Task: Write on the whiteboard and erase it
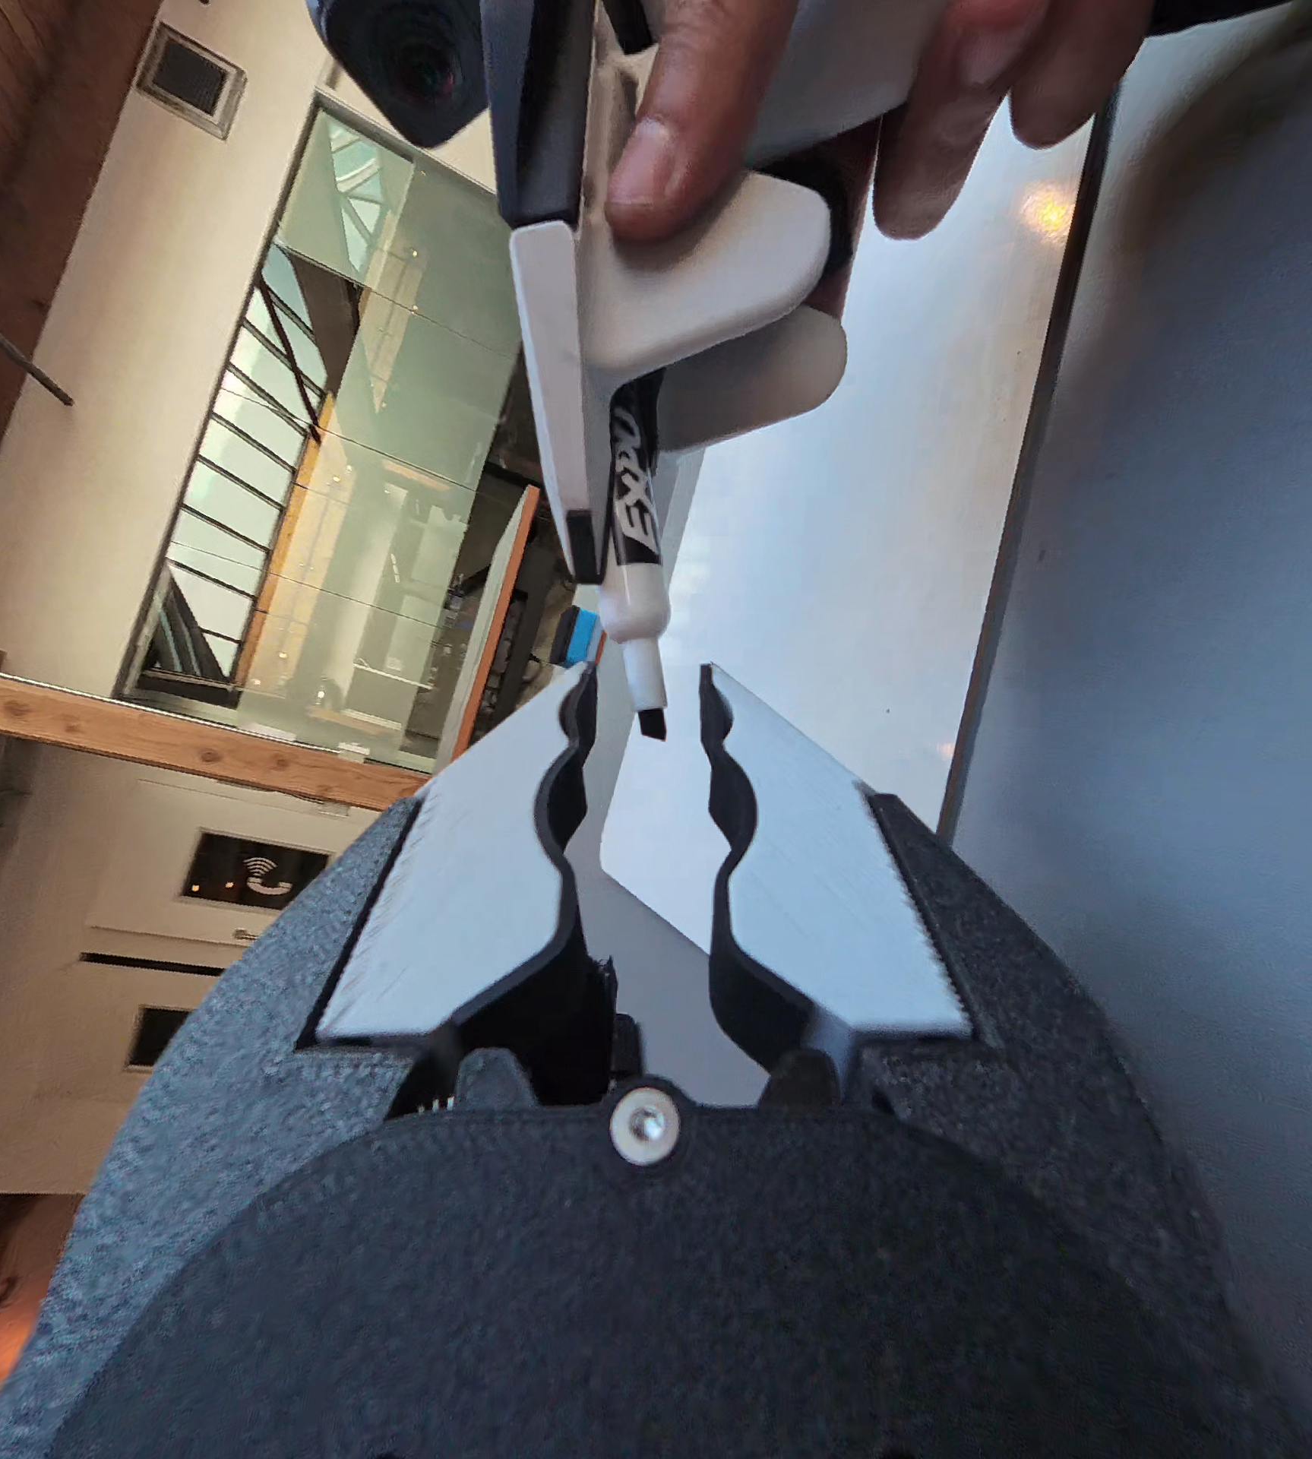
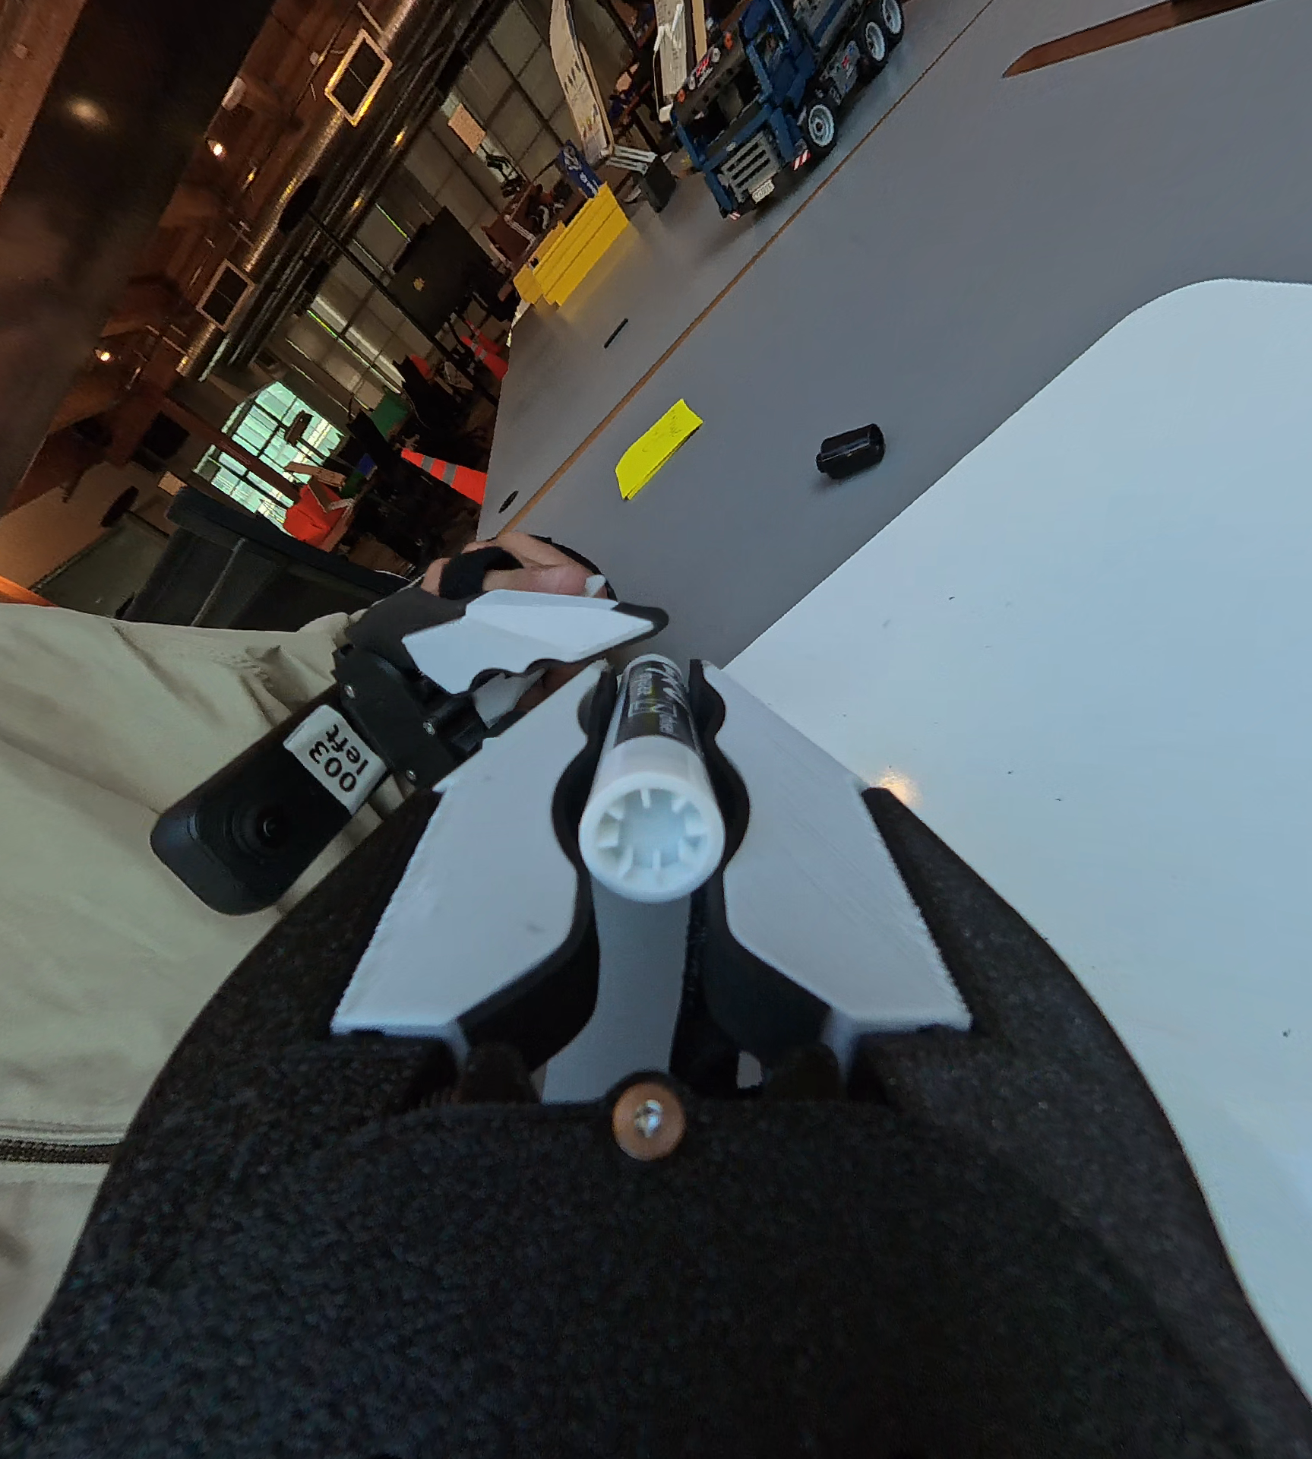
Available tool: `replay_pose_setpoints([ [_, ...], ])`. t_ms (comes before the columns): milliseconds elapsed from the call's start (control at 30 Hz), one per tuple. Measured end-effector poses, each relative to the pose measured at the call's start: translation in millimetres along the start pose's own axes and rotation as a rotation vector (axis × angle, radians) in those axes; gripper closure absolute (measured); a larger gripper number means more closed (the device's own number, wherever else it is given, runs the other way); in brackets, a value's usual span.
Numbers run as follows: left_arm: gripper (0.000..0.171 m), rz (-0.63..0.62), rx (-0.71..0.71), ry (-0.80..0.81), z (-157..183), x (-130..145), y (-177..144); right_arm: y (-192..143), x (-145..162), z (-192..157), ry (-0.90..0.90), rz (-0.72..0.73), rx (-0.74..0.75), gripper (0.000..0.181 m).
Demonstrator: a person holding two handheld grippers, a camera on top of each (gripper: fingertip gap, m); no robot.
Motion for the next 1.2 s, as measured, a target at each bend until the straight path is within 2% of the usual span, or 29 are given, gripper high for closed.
replay_pose_setpoints([
  [67, 0.159, 0.005, -0.062, 0.061, -2, -5, -1, 2, 0, -1, 0.04, 0.011, -0.023, 0.163],
  [133, 0.161, -0.022, -0.101, 0.084, -6, -4, 2, 0, -2, 0, 0.052, 0.034, -0.03, 0.163],
  [200, 0.162, -0.024, -0.099, 0.052, -9, -5, 1, -1, -4, -3, 0.016, 0.046, -0.047, 0.163],
  [267, 0.163, 0.007, -0.043, -0.058, -13, -7, -1, -1, -5, -11, -0.071, 0.041, -0.066, 0.159],
  [433, 0.164, 0.2, 0.371, -0.627, -19, -19, -16, -5, -1, -35, -0.468, 0.015, -0.079, 0.154],
  [533, 0.164, 0.266, 0.593, -0.824, -21, -21, -26, -4, 9, -42, -0.685, -0.033, -0.04, 0.147],
  [633, 0.164, 0.291, 0.742, -0.917, -17, -20, -34, 0, 15, -43, -0.772, -0.068, -0.014, 0.148],
  [733, 0.164, 0.35, 0.823, -0.954, -14, -24, -41, 2, 17, -46, -0.752, -0.062, -0.054, 0.148],
  [867, 0.164, 0.333, 0.844, -0.939, -9, -26, -42, 3, 21, -52, -0.709, -0.075, -0.116, 0.154],
  [1033, 0.163, 0.328, 0.881, -0.934, -3, -28, -43, 4, 25, -51, -0.696, -0.11, -0.116, 0.163],
  [1200, 0.164, 0.316, 0.918, -0.941, 3, -30, -44, 5, 28, -53, -0.706, -0.124, -0.125, 0.163],
])
Point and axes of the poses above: each gripper's, where its closed fingertips meet, y out along the fingers, x out of its underside, z = x × y across the jaws, the point moved 2 cm from there along -y, back along the fingers, and after that the axes turned 1 degree about -z, right-handed, at the moved point
